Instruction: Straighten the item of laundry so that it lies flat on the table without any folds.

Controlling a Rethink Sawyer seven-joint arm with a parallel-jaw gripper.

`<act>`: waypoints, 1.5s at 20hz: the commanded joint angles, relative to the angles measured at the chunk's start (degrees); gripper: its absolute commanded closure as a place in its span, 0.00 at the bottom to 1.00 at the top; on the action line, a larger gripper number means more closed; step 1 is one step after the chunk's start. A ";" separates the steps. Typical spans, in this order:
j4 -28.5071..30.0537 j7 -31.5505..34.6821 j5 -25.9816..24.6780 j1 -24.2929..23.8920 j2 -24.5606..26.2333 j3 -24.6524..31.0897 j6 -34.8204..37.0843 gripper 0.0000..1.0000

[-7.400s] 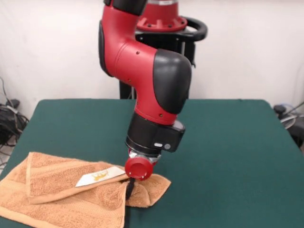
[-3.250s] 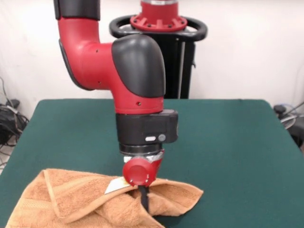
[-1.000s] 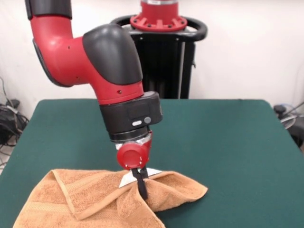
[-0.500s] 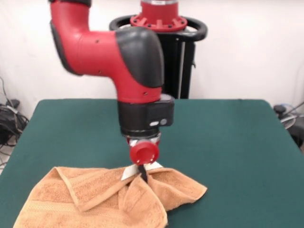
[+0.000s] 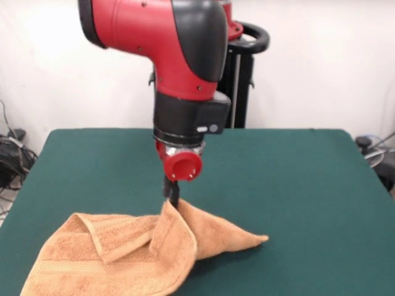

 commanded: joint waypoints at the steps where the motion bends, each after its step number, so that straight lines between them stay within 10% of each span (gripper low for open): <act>1: 3.94 9.02 3.82 -0.06 -4.07 -5.18 5.18 0.00; 12: 13.74 -0.26 -1.31 -11.99 -9.17 3.48 -2.34 0.00; 30: 12.98 0.27 -3.00 -12.46 -7.35 3.75 -5.27 0.00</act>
